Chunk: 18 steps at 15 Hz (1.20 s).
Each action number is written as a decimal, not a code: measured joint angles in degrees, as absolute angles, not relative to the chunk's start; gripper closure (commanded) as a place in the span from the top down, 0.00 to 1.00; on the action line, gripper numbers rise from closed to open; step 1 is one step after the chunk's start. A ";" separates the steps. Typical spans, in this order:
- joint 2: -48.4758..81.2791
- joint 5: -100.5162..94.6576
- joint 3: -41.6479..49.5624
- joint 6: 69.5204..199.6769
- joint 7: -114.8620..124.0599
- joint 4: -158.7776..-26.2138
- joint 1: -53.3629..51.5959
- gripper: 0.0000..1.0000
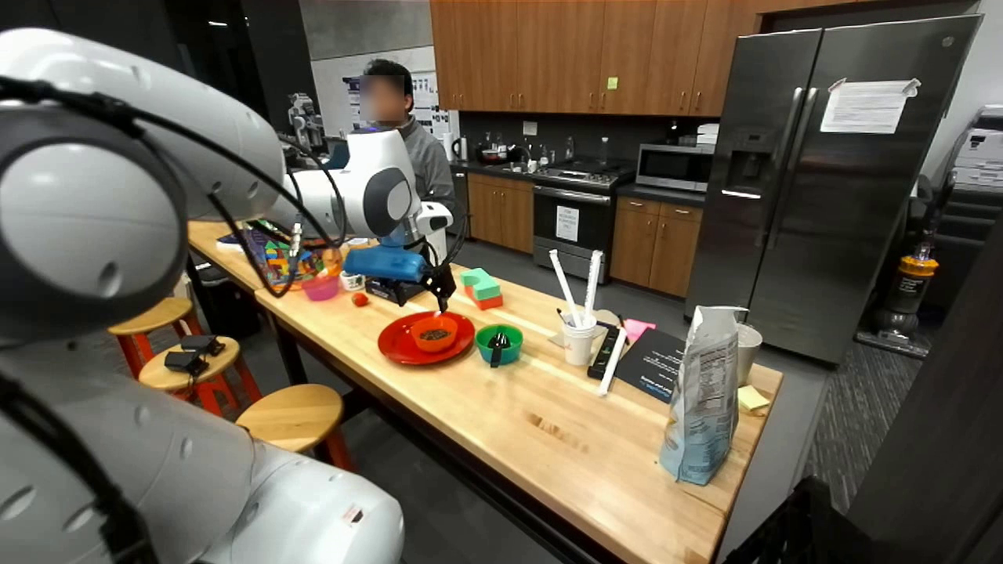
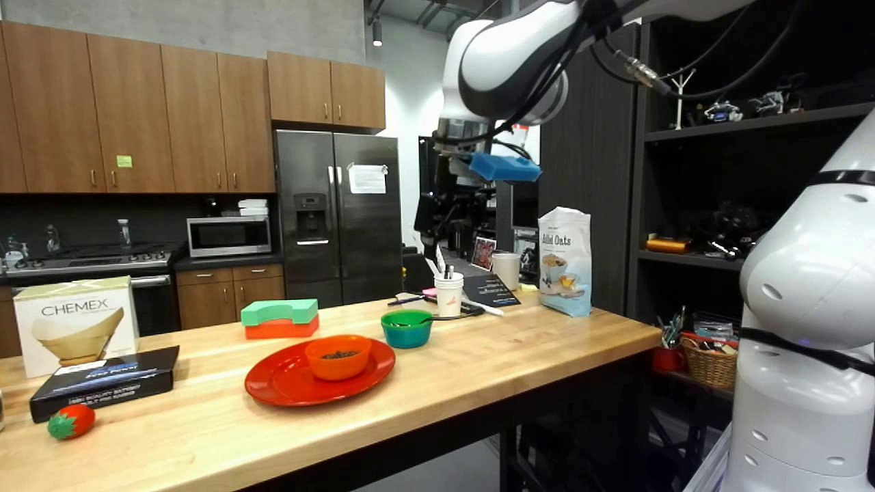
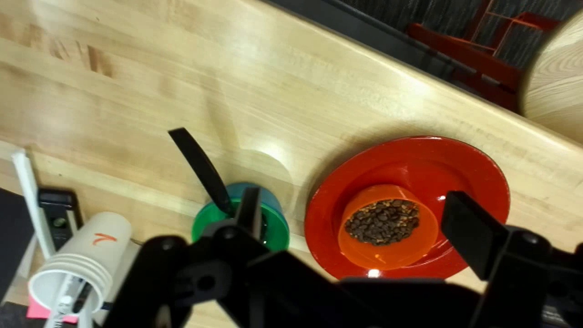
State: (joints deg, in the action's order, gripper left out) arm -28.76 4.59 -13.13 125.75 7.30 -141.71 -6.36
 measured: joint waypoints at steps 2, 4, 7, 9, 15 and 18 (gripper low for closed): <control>-21.36 4.62 -14.22 126.18 4.29 -136.69 -6.43 1.00; -14.09 4.41 -14.61 125.09 1.65 -130.86 -6.38 1.00; -3.23 0.84 -14.50 119.75 0.90 -120.80 -6.98 1.00; 2.71 -0.91 -14.40 116.36 1.12 -114.48 -7.33 1.00; 6.58 -1.55 -13.87 115.24 1.80 -110.43 -8.14 1.00; 6.59 -3.94 -13.12 116.60 4.86 -111.44 -8.85 1.00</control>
State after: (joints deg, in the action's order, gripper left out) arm 6.59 -3.94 -13.12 116.60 4.86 -111.44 -8.85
